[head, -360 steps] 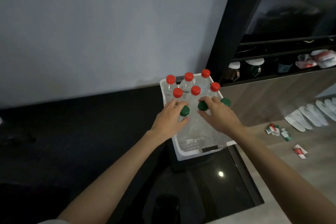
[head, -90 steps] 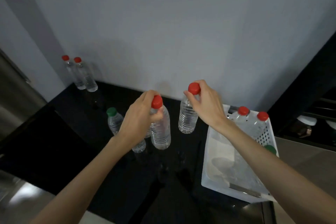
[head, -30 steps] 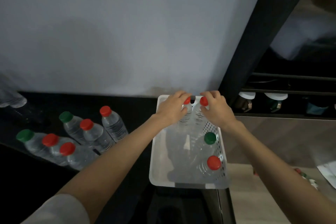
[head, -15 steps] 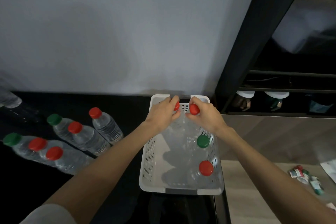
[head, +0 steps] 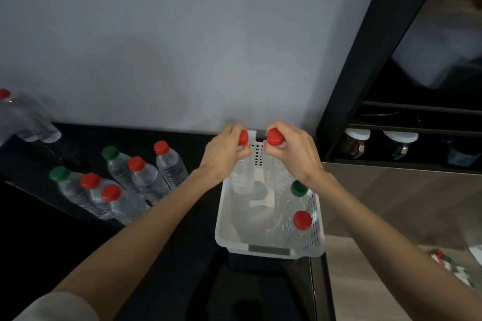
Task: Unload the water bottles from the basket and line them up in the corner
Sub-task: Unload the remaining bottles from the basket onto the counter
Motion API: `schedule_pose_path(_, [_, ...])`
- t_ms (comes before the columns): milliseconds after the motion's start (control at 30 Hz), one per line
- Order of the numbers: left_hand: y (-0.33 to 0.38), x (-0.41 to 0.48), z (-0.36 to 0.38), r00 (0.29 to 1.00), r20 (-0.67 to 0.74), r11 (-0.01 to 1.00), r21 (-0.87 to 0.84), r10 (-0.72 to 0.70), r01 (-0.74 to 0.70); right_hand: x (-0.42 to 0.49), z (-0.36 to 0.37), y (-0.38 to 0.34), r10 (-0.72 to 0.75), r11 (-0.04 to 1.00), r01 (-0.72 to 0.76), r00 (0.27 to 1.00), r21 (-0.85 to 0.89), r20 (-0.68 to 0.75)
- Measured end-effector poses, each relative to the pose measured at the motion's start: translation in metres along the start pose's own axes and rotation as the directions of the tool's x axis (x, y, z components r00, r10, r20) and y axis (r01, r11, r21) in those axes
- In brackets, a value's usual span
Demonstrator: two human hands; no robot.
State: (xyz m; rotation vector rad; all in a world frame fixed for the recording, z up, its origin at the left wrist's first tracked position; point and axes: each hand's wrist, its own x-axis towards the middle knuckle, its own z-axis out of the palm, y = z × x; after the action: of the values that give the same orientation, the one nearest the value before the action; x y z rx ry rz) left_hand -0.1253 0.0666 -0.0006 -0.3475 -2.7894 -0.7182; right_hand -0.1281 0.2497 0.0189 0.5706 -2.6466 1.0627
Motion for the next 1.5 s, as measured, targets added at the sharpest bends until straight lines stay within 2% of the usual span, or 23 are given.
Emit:
schedule_pose_path(167, [0.000,-0.022,-0.053,0.989,-0.150,0.996,-0.088,0.005,-0.019,-0.003,-0.005,-0.065,-0.185,0.983,0.183,0.978,-0.029,-0.099])
schedule_pose_path(333, [0.002,-0.047,-0.105,0.960,-0.280,0.987,-0.161,-0.022,-0.024,0.001,-0.013,-0.123,-0.298,0.955,0.293,0.938,-0.055,-0.179])
schedule_pose_path(467, [-0.005,-0.069,-0.147,0.934,-0.356,0.989,-0.142,-0.019,-0.034,0.003,-0.004,-0.154,-0.310,0.950,0.312,0.927,-0.025,-0.211])
schedule_pose_path(567, [-0.022,-0.093,-0.171,0.924,-0.379,0.995,-0.101,-0.053,0.016,0.002,0.016,-0.171,-0.295,0.952,0.303,0.945,0.036,-0.139])
schedule_pose_path(767, [-0.061,-0.158,-0.195,0.933,-0.317,0.982,-0.137,-0.170,0.132,-0.007,0.072,-0.191,-0.284,0.958,0.280,0.956,0.056,0.078])
schedule_pose_path(833, [-0.077,-0.177,-0.199,0.943,-0.271,0.977,-0.141,-0.192,0.159,-0.013,0.091,-0.189,-0.282,0.959,0.284,0.949,0.011,0.142])
schedule_pose_path(1033, [-0.125,-0.219,-0.196,0.954,-0.162,0.968,-0.061,-0.251,0.244,-0.025,0.141,-0.171,-0.191,0.974,0.216,0.943,-0.062,0.274])
schedule_pose_path(1167, [-0.155,-0.239,-0.190,0.934,-0.121,0.941,-0.024,-0.337,0.337,-0.029,0.164,-0.164,-0.147,0.982,0.181,0.921,-0.062,0.360])
schedule_pose_path(1500, [-0.205,-0.255,-0.154,0.897,-0.028,0.897,0.024,-0.441,0.442,-0.027,0.192,-0.153,-0.065,0.997,0.077,0.908,-0.014,0.414])
